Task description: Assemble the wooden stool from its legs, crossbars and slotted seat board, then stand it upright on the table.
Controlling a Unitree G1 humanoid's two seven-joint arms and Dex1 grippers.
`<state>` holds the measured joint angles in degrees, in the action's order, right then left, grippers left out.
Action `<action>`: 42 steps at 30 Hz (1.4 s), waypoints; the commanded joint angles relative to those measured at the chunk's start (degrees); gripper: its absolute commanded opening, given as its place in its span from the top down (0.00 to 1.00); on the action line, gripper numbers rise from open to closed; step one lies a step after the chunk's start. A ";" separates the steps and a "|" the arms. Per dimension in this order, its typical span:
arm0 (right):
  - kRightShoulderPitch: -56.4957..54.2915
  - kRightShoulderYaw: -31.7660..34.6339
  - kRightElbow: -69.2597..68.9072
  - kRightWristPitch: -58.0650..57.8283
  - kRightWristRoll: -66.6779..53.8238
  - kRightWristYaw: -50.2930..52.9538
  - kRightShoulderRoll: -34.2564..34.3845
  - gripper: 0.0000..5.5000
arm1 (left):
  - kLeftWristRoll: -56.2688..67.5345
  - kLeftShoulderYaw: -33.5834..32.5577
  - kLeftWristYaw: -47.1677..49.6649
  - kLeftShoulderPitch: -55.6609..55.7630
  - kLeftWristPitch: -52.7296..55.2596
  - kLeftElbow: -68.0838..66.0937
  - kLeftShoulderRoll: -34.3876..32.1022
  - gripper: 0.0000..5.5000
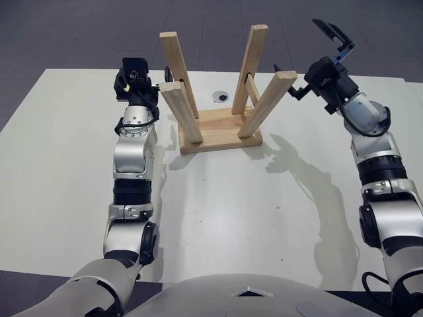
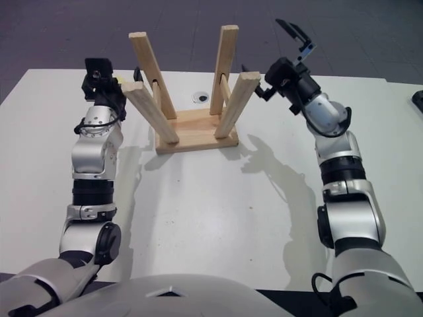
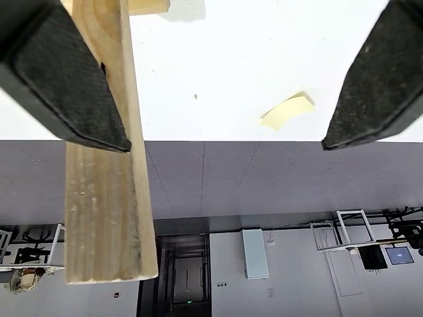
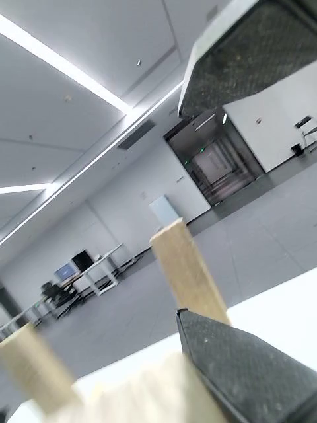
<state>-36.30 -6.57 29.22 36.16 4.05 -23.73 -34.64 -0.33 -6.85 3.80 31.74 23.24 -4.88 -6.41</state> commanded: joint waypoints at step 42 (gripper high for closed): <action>6.85 9.82 -26.32 -59.16 -41.39 -36.65 -2.16 0.22 | 42.89 -7.16 -64.06 -7.45 9.77 -0.21 -28.45 0.22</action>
<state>-28.41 3.71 2.36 -22.77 -38.17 -59.66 -37.22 42.32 -13.71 -60.02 24.60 32.69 -4.38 -35.07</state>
